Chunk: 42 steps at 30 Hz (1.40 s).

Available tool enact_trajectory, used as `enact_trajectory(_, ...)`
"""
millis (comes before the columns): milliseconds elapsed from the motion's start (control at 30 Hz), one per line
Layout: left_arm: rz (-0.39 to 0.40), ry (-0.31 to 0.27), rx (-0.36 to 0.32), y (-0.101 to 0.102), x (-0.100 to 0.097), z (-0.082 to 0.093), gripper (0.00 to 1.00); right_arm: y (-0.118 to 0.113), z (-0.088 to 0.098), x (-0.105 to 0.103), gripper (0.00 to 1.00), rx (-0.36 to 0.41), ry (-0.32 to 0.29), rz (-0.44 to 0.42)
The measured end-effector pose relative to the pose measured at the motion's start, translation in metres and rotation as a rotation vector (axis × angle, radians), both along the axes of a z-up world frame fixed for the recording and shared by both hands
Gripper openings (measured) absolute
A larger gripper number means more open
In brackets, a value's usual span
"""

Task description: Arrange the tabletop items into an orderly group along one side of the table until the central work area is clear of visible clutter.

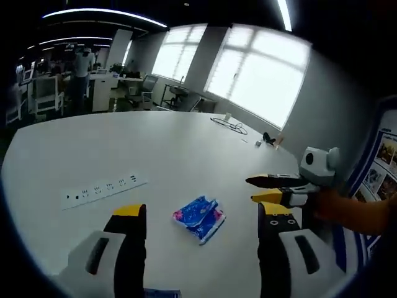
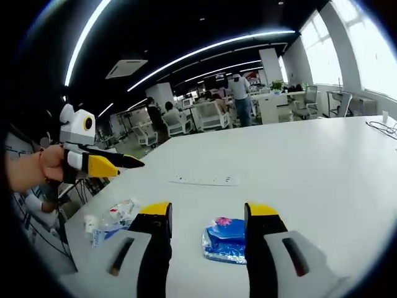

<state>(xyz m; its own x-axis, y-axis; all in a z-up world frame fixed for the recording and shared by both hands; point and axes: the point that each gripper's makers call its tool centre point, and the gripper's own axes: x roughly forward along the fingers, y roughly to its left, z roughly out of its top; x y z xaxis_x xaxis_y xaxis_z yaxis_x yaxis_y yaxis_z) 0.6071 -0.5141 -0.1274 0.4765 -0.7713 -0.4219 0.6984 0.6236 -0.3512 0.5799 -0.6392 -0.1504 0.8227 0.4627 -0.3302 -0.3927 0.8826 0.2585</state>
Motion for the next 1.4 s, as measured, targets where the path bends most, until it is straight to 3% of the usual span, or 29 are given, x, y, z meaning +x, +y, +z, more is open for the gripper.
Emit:
enact_trajectory(467, 0.099, -0.054, -0.008, 0.058, -0.029, 0.030, 0.75, 0.035, 0.023, -0.018, 0.49, 0.001, -0.033, 0.084)
enact_trajectory(833, 0.188, -0.054, 0.007, 0.104, -0.054, 0.032, 0.75, 0.069, 0.028, -0.032, 0.51, -0.006, -0.037, 0.172)
enact_trajectory(1400, 0.290, -0.043, 0.021, 0.153, -0.089, 0.029, 0.75, 0.106, 0.036, -0.040, 0.51, -0.022, -0.042, 0.267)
